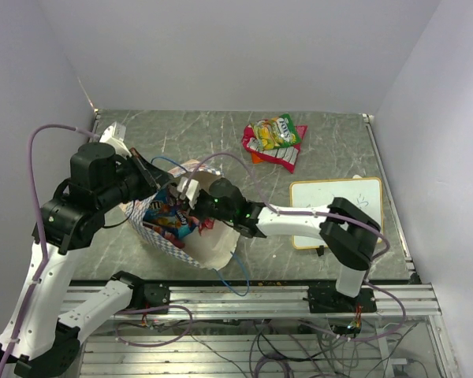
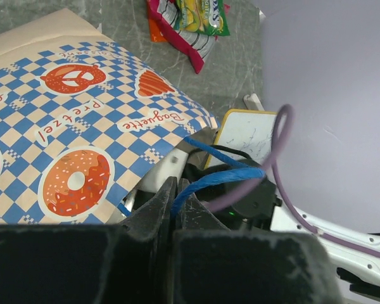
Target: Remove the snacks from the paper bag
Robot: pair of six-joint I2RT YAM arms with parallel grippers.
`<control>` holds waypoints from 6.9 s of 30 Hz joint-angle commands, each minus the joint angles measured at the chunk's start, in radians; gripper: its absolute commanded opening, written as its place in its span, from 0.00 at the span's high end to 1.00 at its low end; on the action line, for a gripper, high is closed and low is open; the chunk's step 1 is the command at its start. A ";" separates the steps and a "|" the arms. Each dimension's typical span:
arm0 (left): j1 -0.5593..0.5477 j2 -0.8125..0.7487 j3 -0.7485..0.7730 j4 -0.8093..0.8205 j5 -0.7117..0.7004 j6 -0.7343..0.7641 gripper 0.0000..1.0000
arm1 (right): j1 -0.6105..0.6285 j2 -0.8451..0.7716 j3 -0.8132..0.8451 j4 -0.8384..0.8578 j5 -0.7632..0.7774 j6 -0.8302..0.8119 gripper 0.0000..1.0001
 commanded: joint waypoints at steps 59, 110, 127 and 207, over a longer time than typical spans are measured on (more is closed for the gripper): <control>-0.010 -0.018 -0.069 0.024 -0.083 0.009 0.93 | -0.257 -0.571 0.269 -0.450 0.412 -0.207 1.00; -0.010 0.087 0.007 -0.019 -0.056 0.156 0.93 | -0.644 0.343 0.806 -0.624 0.449 -0.371 1.00; -0.010 0.089 -0.044 0.104 -0.021 0.094 0.93 | -0.631 0.384 0.695 -0.581 0.321 -0.329 1.00; -0.090 -0.056 -0.245 0.454 0.220 -0.098 0.93 | 0.037 -0.693 -0.283 -0.259 -0.058 0.061 0.40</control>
